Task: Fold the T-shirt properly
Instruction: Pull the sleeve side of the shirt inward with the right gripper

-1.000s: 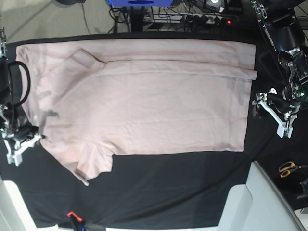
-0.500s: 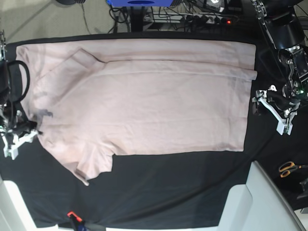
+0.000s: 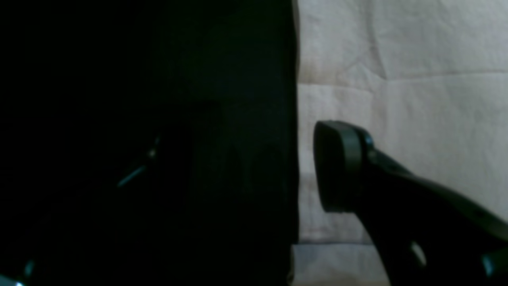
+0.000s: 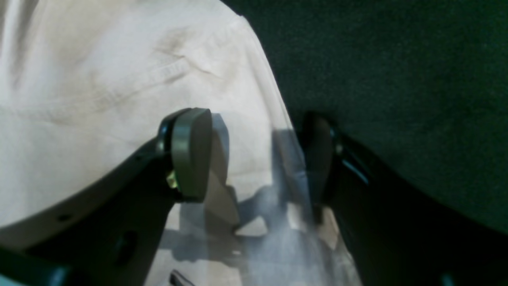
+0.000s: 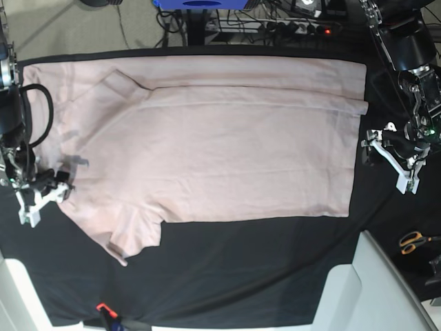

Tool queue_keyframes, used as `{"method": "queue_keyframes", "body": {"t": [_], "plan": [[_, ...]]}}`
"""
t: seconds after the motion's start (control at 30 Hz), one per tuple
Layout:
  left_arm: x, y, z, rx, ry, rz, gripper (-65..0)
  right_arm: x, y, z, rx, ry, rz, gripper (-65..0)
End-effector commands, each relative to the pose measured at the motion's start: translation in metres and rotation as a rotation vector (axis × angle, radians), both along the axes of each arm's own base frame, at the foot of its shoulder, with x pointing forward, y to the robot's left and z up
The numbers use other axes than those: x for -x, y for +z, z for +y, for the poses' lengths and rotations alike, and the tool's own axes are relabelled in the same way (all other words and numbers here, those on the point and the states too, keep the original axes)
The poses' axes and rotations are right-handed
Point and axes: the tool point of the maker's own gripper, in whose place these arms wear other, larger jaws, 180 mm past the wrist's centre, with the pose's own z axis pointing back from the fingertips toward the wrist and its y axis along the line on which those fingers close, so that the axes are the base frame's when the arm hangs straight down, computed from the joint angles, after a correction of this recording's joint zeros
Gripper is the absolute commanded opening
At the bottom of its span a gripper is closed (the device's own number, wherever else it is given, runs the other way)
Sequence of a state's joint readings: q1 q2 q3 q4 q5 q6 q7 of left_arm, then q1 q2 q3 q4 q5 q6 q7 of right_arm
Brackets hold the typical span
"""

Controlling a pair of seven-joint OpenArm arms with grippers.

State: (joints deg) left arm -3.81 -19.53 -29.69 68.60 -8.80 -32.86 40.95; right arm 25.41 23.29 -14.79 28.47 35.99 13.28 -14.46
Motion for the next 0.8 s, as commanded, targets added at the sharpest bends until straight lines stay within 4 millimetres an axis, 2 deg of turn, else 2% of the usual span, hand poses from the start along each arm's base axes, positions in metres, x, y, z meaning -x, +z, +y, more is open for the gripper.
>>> {"method": "queue_keyframes", "body": {"t": [0.0,0.1,0.13,0.27,0.37,0.43,0.67,0.77], "plan": [[-0.012,0.018,0.011,-0.025,0.002,-0.053,-20.2,-0.016,0.017,-0.008,0.008,-0.007,-0.049,-40.5],[-0.012,0.018,0.011,-0.025,0.002,-0.053,-20.2,-0.016,0.017,-0.01,0.011,-0.008,-0.049,-62.1],[-0.012,0.018,0.011,-0.025,0.002,-0.053,-20.2,-0.016,0.018,-0.011,0.01,-0.012,-0.05,-65.0],[-0.011,0.017,0.01,-0.025,-0.001,-0.05,-20.2,-0.02,0.022,-0.01,0.006,-0.012,-0.066,-64.7],[-0.011,0.017,0.01,-0.025,-0.002,-0.05,-20.2,-0.03,0.034,-0.002,0.005,0.018,-0.105,-65.0],[-0.011,0.016,0.01,-0.025,-0.002,-0.048,-20.2,-0.025,0.035,0.005,0.0,0.045,-0.086,-65.0],[-0.011,0.016,0.009,-0.025,-0.005,-0.047,-20.2,-0.009,0.061,-0.003,-0.048,-0.031,-0.063,-65.0],[-0.011,0.016,0.009,-0.025,-0.005,-0.047,-20.2,0.007,0.062,-0.004,-0.054,-0.036,-0.025,-65.0]]}}
